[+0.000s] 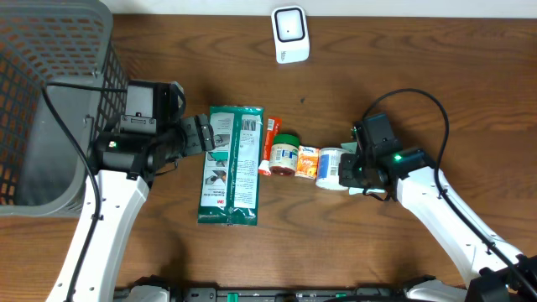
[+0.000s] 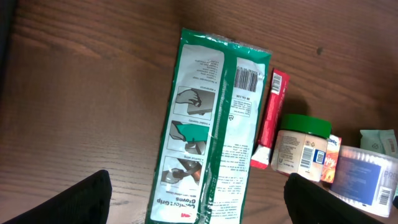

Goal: Scan the item barcode

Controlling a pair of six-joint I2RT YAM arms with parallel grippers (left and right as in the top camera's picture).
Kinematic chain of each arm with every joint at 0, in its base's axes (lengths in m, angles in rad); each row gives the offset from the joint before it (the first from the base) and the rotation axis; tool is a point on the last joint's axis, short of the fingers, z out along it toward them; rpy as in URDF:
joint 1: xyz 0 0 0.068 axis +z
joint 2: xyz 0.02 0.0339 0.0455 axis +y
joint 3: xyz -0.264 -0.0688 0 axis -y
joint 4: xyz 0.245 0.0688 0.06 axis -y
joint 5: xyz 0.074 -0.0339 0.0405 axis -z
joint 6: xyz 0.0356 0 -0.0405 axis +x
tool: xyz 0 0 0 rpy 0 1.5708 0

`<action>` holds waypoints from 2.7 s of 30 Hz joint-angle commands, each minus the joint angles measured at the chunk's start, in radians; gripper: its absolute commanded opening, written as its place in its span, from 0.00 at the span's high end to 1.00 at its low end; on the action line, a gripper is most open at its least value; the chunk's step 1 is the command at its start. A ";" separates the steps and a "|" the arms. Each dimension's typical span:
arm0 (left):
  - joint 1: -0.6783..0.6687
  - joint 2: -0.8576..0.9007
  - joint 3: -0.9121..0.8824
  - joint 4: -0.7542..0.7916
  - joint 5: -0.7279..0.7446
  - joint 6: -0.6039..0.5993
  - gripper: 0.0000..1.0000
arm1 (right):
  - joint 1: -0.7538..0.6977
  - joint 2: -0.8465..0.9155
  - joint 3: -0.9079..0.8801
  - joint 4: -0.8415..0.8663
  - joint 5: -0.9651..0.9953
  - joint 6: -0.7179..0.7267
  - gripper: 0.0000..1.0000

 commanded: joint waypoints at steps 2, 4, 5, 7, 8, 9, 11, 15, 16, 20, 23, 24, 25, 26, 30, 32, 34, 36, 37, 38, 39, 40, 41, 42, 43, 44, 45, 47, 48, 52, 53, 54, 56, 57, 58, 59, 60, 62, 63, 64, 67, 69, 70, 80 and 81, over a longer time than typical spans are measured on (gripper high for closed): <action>-0.002 0.001 0.012 -0.002 0.001 0.010 0.15 | -0.017 0.002 0.000 -0.018 0.056 -0.014 0.86; -0.002 0.001 0.012 -0.002 0.001 0.010 0.15 | -0.021 0.002 -0.008 -0.020 0.099 -0.013 0.88; -0.002 0.001 0.012 -0.002 0.001 0.010 0.15 | -0.024 0.003 -0.014 -0.018 0.120 -0.003 0.90; -0.002 0.001 0.012 -0.002 0.001 0.010 0.15 | -0.031 0.009 -0.023 -0.013 0.137 0.005 0.94; -0.002 0.001 0.012 -0.002 0.001 0.010 0.15 | -0.034 0.015 -0.027 -0.008 0.137 0.009 0.95; -0.002 0.001 0.012 -0.002 0.001 0.010 0.15 | -0.037 0.019 -0.029 -0.007 0.137 0.019 0.96; -0.002 0.001 0.012 -0.002 0.001 0.010 0.15 | -0.041 0.029 -0.039 0.008 0.137 0.040 0.99; -0.002 0.001 0.012 -0.002 0.001 0.010 0.15 | -0.040 0.034 -0.073 0.065 0.133 0.047 0.99; -0.002 0.001 0.012 -0.002 0.001 0.010 0.15 | -0.040 0.034 -0.083 0.083 0.132 0.053 0.99; -0.002 0.001 0.012 -0.002 0.001 0.010 0.15 | -0.040 0.034 -0.101 0.121 0.100 0.054 0.99; -0.002 0.001 0.012 -0.002 0.001 0.010 0.15 | -0.040 0.033 -0.101 0.143 0.055 0.053 0.99; -0.002 0.001 0.012 -0.002 0.001 0.010 0.15 | -0.040 0.033 -0.101 0.157 0.031 0.053 0.99; -0.002 0.001 0.012 -0.002 0.001 0.010 0.15 | -0.040 0.033 -0.101 0.168 0.011 0.053 0.99; -0.002 0.001 0.012 -0.002 0.001 0.010 0.15 | -0.040 0.033 -0.101 0.182 -0.013 0.053 0.99; -0.002 0.001 0.012 -0.002 0.001 0.010 0.15 | -0.040 0.033 -0.101 0.219 -0.084 0.053 0.99; -0.002 0.001 0.012 -0.002 0.001 0.010 0.15 | -0.040 0.033 -0.100 0.232 -0.105 0.053 0.99; -0.002 0.001 0.012 -0.002 0.001 0.010 0.15 | -0.040 0.033 -0.100 0.243 -0.120 0.053 0.99; -0.002 0.001 0.012 -0.002 0.001 0.010 0.15 | -0.040 0.032 -0.100 0.254 -0.150 0.053 0.99; -0.002 0.001 0.012 -0.002 0.001 0.010 0.15 | -0.040 0.031 -0.100 0.260 -0.167 0.053 0.99; -0.002 0.001 0.012 -0.002 0.001 0.010 0.15 | -0.040 0.031 -0.098 0.265 -0.183 0.052 0.99; -0.002 0.001 0.012 -0.002 0.001 0.010 0.15 | -0.040 0.031 -0.096 0.269 -0.201 0.052 0.99; -0.002 0.001 0.012 -0.002 0.001 0.010 0.15 | -0.040 0.031 -0.094 0.274 -0.216 0.048 0.99; -0.002 0.001 0.012 -0.002 0.001 0.010 0.15 | -0.040 0.031 -0.093 0.285 -0.237 0.039 0.99; -0.002 0.001 0.012 -0.002 0.001 0.010 0.15 | -0.040 0.031 -0.091 0.294 -0.252 0.038 0.99; -0.002 0.001 0.012 -0.002 0.001 0.010 0.15 | -0.040 0.031 -0.090 0.303 -0.265 0.038 0.99; -0.002 0.001 0.012 -0.002 0.001 0.010 0.15 | -0.040 0.031 -0.090 0.315 -0.270 0.038 0.99; -0.002 0.001 0.012 -0.002 0.001 0.010 0.15 | -0.040 0.031 -0.090 0.323 -0.275 0.038 0.99; -0.002 0.001 0.012 -0.002 0.001 0.010 0.15 | -0.038 0.031 -0.090 0.342 -0.286 0.038 0.99; -0.002 0.001 0.012 -0.002 0.001 0.010 0.15 | -0.036 0.031 -0.090 0.347 -0.286 0.038 0.99; -0.002 0.001 0.012 -0.002 0.001 0.010 0.14 | -0.010 0.031 -0.090 0.386 -0.286 0.039 0.99; -0.002 0.001 0.012 -0.002 0.001 0.010 0.15 | -0.002 0.031 -0.090 0.390 -0.286 0.039 0.99; -0.002 0.001 0.012 -0.002 0.001 0.010 0.15 | 0.005 0.031 -0.089 0.394 -0.286 0.038 0.99; -0.002 0.001 0.012 -0.002 0.001 0.010 0.15 | 0.016 0.026 -0.087 0.409 -0.288 0.037 0.99; -0.002 0.001 0.012 -0.002 0.001 0.010 0.15 | 0.019 0.020 -0.082 0.412 -0.299 0.033 0.99; -0.002 0.001 0.012 -0.002 0.001 0.010 0.15 | 0.019 0.015 -0.075 0.415 -0.321 0.019 0.99; -0.002 0.001 0.012 -0.002 0.001 0.010 0.15 | 0.019 0.008 -0.064 0.414 -0.351 0.004 0.99; -0.002 0.001 0.012 -0.002 0.001 0.010 0.15 | 0.019 0.002 -0.055 0.414 -0.369 0.000 0.99; -0.002 0.001 0.012 -0.002 0.001 0.010 0.15 | 0.022 -0.014 -0.032 0.410 -0.392 0.000 0.99; -0.002 0.001 0.012 -0.002 0.001 0.010 0.15 | 0.024 -0.019 -0.025 0.410 -0.391 0.000 0.99; -0.002 0.001 0.012 -0.002 0.001 0.010 0.15 | 0.028 -0.024 -0.019 0.410 -0.390 0.000 0.99; -0.002 0.001 0.012 -0.002 0.001 0.010 0.15 | 0.035 -0.026 -0.016 0.405 -0.369 0.000 0.99; -0.002 0.001 0.012 -0.002 0.001 0.010 0.15 | 0.042 -0.026 -0.017 0.371 -0.313 -0.001 0.99; -0.002 0.001 0.012 -0.002 0.001 0.010 0.15 | 0.044 -0.026 -0.017 0.352 -0.282 -0.001 0.99; -0.002 0.001 0.012 -0.002 0.001 0.010 0.15 | 0.062 0.028 -0.018 0.246 -0.169 -0.008 0.99; -0.002 0.001 0.012 -0.002 0.001 0.010 0.14 | 0.060 0.028 -0.018 0.232 -0.169 -0.016 0.99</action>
